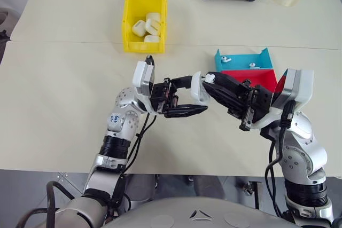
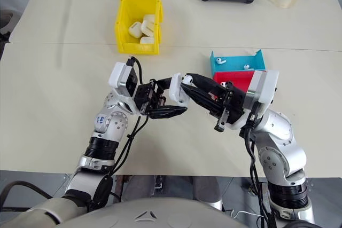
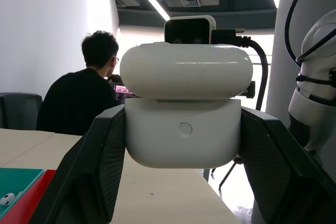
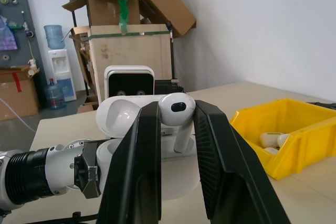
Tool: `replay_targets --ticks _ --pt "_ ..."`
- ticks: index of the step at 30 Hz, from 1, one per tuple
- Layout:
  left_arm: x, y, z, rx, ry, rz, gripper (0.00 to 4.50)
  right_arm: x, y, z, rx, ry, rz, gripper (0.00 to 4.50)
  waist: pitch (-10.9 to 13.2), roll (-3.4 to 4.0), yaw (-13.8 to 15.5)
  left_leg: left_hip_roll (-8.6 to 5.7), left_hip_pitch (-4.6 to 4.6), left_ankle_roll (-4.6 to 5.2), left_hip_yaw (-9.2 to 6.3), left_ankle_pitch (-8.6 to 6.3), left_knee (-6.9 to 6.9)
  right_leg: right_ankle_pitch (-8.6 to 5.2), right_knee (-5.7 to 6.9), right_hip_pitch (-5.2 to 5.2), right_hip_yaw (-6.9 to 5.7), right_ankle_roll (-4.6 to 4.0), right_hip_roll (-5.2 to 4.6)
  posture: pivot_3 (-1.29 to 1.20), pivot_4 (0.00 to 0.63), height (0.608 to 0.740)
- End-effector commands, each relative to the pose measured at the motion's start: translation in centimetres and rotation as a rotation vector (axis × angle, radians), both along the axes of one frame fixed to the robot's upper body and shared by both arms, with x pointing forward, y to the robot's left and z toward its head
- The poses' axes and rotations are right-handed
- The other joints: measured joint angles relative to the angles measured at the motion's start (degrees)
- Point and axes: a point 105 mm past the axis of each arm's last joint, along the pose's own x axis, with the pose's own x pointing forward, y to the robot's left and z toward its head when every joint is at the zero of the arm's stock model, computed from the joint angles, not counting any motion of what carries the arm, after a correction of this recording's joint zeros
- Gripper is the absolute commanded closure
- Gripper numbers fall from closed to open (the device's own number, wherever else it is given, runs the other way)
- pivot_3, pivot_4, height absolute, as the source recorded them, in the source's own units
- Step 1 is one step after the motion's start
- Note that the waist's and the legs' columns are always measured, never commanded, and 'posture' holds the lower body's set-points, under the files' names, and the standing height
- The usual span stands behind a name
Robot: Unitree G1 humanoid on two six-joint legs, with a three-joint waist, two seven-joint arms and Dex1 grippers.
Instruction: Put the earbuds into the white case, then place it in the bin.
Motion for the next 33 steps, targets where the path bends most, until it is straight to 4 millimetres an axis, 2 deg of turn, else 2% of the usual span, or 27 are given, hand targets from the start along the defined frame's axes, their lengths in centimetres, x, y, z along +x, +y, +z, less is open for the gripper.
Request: replay_targets --ticks 1,28,33 --pt "-0.1 0.1 3.2 -0.104 -0.117 0.008 1.69 0.1 -0.1 -1.6 -0.063 0.065 0.000 3.98 0.0 0.00 0.0 0.00 0.00 0.00 0.00 0.00 0.00 0.00 0.00 0.00 0.00 0.00 0.00 0.00 0.150 0.740" --pt "0.2 0.4 3.7 -0.116 -0.108 0.019 1.69 -0.3 -0.9 -1.6 -0.073 0.032 -0.024 3.98 0.0 0.00 0.0 0.00 0.00 0.00 0.00 0.00 -0.01 0.00 -0.03 0.01 0.00 0.00 0.00 0.00 0.150 0.740" --pt "-0.2 0.3 3.4 -0.101 -0.110 -0.002 1.69 0.2 -0.6 -0.4 -0.039 -0.027 -0.043 3.98 0.0 0.00 0.0 0.00 0.00 0.00 0.00 0.00 -0.01 0.00 -0.03 0.01 0.00 0.00 0.00 0.00 0.150 0.740"
